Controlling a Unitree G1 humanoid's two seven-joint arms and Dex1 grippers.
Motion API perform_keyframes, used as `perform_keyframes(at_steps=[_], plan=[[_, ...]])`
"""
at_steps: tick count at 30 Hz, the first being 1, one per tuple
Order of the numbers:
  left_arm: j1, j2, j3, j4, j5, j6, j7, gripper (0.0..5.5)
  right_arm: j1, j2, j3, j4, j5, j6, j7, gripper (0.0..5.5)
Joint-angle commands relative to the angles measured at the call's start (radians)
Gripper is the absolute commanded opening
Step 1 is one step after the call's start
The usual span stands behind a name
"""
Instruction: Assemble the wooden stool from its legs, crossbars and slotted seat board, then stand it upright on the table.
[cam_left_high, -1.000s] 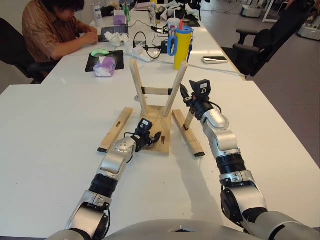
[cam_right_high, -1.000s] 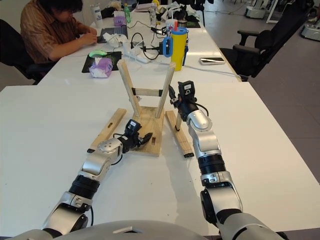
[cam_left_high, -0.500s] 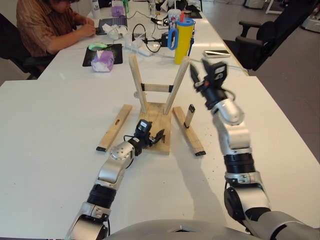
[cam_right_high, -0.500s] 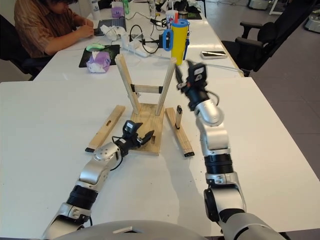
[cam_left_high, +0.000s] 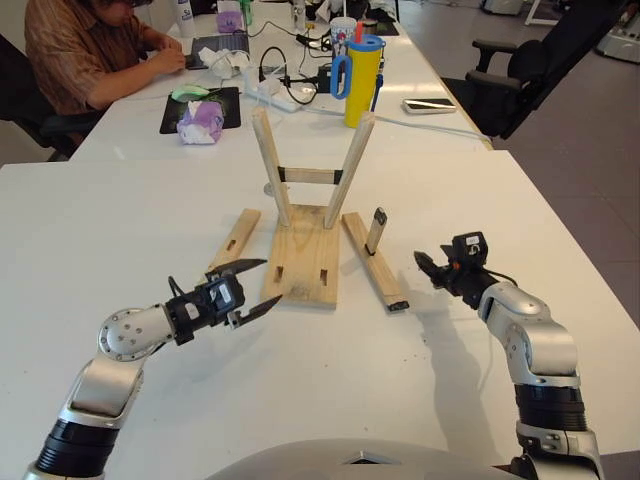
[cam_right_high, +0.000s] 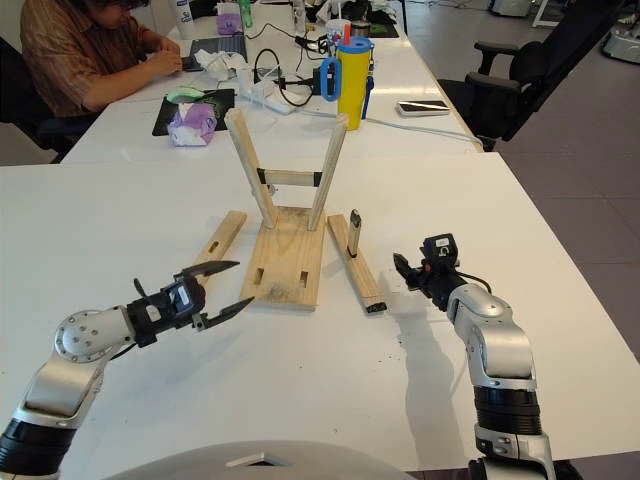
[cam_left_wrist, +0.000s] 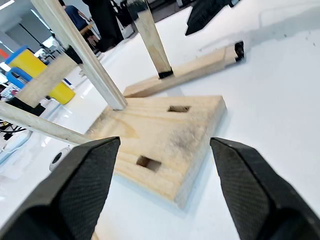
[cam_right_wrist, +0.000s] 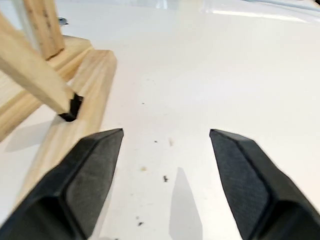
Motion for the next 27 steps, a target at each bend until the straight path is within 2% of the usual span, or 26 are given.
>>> perform_keyframes(at_steps=[1, 3, 7, 15, 23, 27], plan=[[-0.080, 0.025, -0.053, 0.208, 0.180, -0.139, 0.059, 3.34, -0.003, -0.009, 0.048, -0.036, 0.025, 0.068, 0.023, 3.71], [-0.099, 0.022, -0.075, 0.303, 0.233, -0.157, 0.082, 3.34, -0.004, -0.008, 0.066, -0.048, 0.039, 0.099, 0.034, 3.71], [-0.102, -0.008, -0.108, 0.392, 0.198, -0.105, 0.044, 3.34, -0.029, -0.019, 0.102, -0.063, 0.056, 0.133, 0.058, 3.71], [-0.136, -0.076, -0.208, 0.326, 0.083, 0.074, -0.069, 3.34, -0.091, -0.028, 0.200, 0.017, 0.011, 0.124, 0.077, 3.71], [-0.153, -0.098, -0.235, 0.278, 0.097, 0.173, -0.032, 3.34, -0.137, 0.006, 0.218, 0.146, -0.023, 0.156, 0.024, 3.71], [-0.158, -0.050, -0.185, 0.317, 0.120, 0.160, 0.009, 3.34, -0.123, 0.019, 0.221, 0.147, -0.010, 0.160, 0.026, 3.15]])
